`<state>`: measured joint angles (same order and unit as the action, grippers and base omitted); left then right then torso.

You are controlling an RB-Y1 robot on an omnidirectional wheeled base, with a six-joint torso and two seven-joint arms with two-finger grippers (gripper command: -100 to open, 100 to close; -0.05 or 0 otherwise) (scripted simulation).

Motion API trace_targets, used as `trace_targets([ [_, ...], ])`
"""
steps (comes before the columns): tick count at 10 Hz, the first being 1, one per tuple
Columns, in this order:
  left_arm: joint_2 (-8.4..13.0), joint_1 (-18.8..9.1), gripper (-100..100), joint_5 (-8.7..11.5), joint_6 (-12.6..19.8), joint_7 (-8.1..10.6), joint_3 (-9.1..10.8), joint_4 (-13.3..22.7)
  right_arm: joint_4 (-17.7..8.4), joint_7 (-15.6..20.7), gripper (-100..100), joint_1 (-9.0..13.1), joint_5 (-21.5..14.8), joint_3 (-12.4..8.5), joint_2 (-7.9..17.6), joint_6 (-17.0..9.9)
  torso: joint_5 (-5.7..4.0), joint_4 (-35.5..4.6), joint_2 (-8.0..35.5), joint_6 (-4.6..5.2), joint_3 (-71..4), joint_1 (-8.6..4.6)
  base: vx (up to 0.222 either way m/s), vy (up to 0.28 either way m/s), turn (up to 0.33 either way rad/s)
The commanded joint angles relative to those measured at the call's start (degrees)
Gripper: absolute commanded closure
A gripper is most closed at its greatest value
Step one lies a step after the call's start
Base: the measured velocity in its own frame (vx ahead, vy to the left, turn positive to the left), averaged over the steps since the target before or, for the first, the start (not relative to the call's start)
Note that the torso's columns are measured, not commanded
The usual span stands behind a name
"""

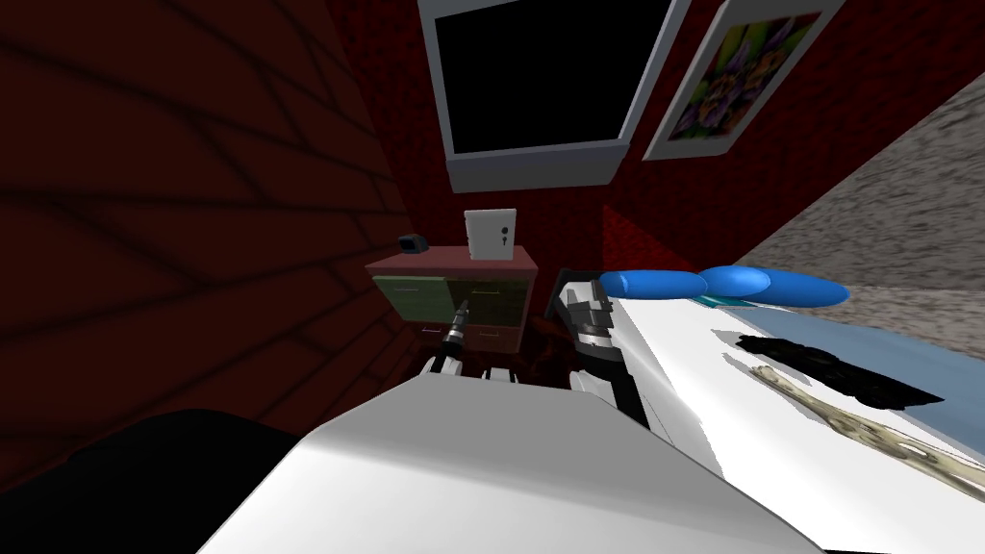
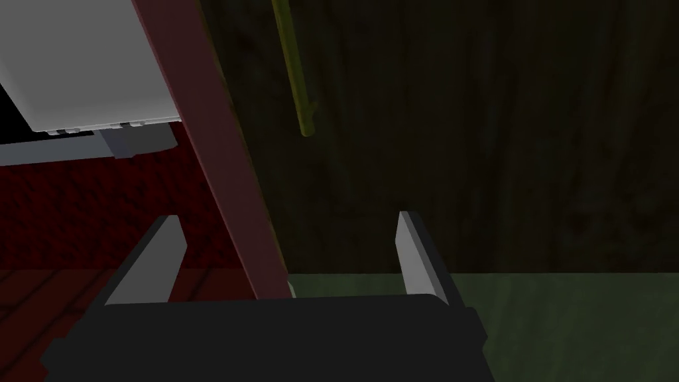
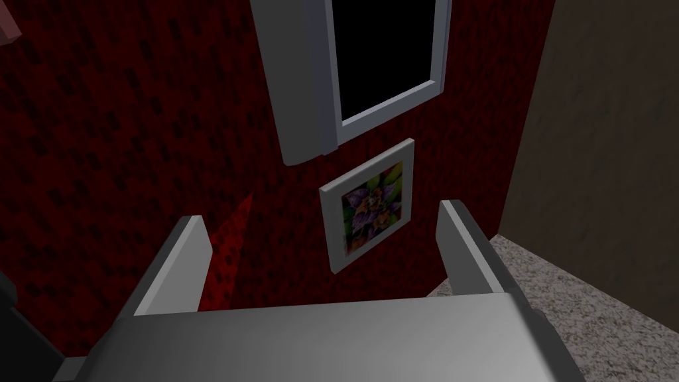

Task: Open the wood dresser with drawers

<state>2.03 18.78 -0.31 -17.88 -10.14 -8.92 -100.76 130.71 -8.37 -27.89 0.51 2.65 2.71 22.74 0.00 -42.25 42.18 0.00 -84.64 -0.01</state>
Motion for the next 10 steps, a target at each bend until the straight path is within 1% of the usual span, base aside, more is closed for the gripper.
trace_targets([
  [1,3.59,0.00,-100,0.03,0.32,0.04,0.00,0.08,0.00,0.00,0,0.00,0.00,0.00,0.00,0.00,0.00,-0.02,0.07,0.00,0.05,0.00,0.021,-0.002,0.000],
  [4,7.15,-0.24,-100,0.14,0.84,0.18,0.11,0.62,0.00,0.00,0,0.00,0.00,0.00,0.00,0.00,0.01,-0.04,0.12,0.00,0.08,0.02,0.026,0.000,-0.001],
  [5,8.02,-0.44,-100,0.28,1.39,0.30,0.21,0.87,0.00,0.00,0,0.00,0.00,0.00,0.00,0.00,0.00,-0.02,0.08,0.00,0.05,0.01,0.071,0.000,-0.001],
  [6,7.99,-0.62,-100,0.53,2.20,0.41,0.30,0.31,0.00,0.00,0,-0.01,0.00,0.00,0.00,0.00,0.00,0.00,-0.02,0.00,-0.01,0.00,0.139,-0.002,-0.002],
  [8,4.60,-0.59,-100,0.73,2.72,0.41,0.30,-1.08,0.00,0.00,0,-0.02,0.00,0.00,0.00,0.00,-0.01,0.05,-0.17,0.00,-0.11,-0.06,0.154,-0.014,-0.001],
  [10,2.34,-0.57,-100,0.77,2.81,0.41,0.29,-1.47,0.00,0.00,0,0.00,0.00,0.00,0.00,0.00,0.00,-0.09,0.36,0.00,0.22,0.00,0.046,-0.011,0.000],
])
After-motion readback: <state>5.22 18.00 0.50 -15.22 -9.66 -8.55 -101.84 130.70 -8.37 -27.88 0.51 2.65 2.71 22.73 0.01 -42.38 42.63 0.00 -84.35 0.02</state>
